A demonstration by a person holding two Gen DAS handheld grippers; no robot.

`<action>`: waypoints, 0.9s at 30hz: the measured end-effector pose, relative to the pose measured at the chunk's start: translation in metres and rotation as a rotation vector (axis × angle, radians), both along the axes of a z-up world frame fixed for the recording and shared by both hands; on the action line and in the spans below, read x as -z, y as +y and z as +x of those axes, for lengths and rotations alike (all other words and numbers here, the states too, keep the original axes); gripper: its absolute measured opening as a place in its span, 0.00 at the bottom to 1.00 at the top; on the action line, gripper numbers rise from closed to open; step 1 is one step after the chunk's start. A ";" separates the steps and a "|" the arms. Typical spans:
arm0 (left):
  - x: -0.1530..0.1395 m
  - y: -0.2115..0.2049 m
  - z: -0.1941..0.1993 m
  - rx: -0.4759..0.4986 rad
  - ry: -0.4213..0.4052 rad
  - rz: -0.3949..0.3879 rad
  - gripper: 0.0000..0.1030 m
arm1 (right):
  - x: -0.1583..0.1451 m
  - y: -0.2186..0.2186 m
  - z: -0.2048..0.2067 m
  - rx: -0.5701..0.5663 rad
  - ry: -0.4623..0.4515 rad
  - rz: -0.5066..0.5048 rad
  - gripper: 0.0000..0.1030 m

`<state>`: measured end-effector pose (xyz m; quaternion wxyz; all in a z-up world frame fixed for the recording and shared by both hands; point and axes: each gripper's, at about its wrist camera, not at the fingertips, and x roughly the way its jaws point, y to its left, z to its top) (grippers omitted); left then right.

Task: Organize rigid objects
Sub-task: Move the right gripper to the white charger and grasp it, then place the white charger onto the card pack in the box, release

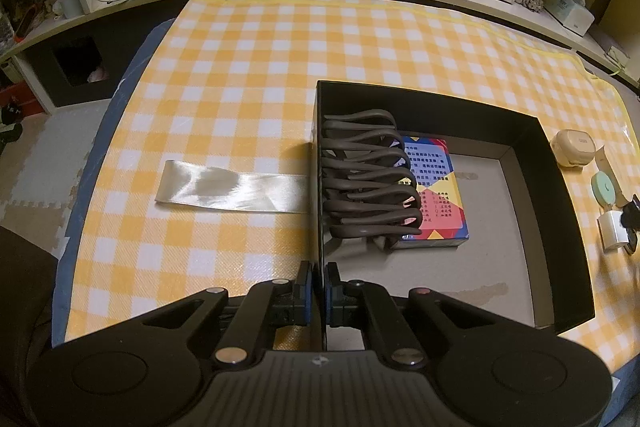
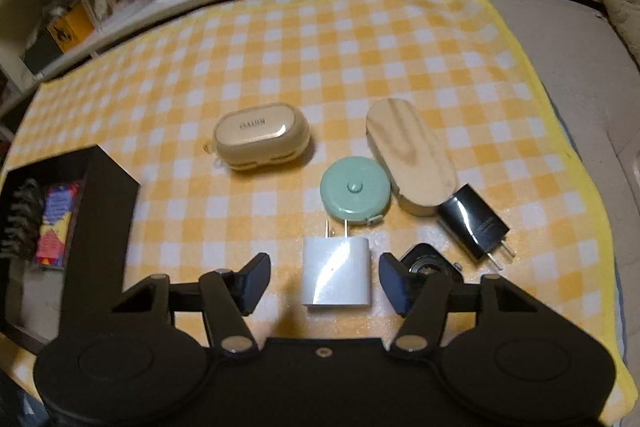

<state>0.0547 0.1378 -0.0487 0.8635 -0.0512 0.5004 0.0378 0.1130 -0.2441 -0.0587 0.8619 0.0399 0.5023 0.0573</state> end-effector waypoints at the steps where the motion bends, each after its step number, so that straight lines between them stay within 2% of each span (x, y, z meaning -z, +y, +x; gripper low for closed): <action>1: 0.000 0.002 0.000 -0.002 0.000 -0.001 0.06 | 0.003 0.002 0.002 -0.001 0.007 -0.010 0.53; 8: 0.000 0.005 0.000 -0.003 0.001 0.000 0.06 | 0.014 0.006 0.008 0.000 0.035 -0.078 0.48; 10: 0.001 0.003 0.000 -0.002 0.001 0.001 0.06 | 0.016 0.005 0.010 0.005 0.043 -0.073 0.41; 16: 0.001 0.002 0.000 -0.004 0.002 0.001 0.06 | 0.015 0.009 0.008 0.015 0.062 -0.071 0.41; 22: 0.001 0.004 0.001 -0.002 0.003 0.003 0.06 | -0.013 0.021 -0.006 -0.033 0.004 -0.042 0.41; 27: 0.003 0.007 0.001 -0.002 0.004 0.002 0.06 | -0.040 0.040 -0.016 -0.080 -0.061 0.024 0.41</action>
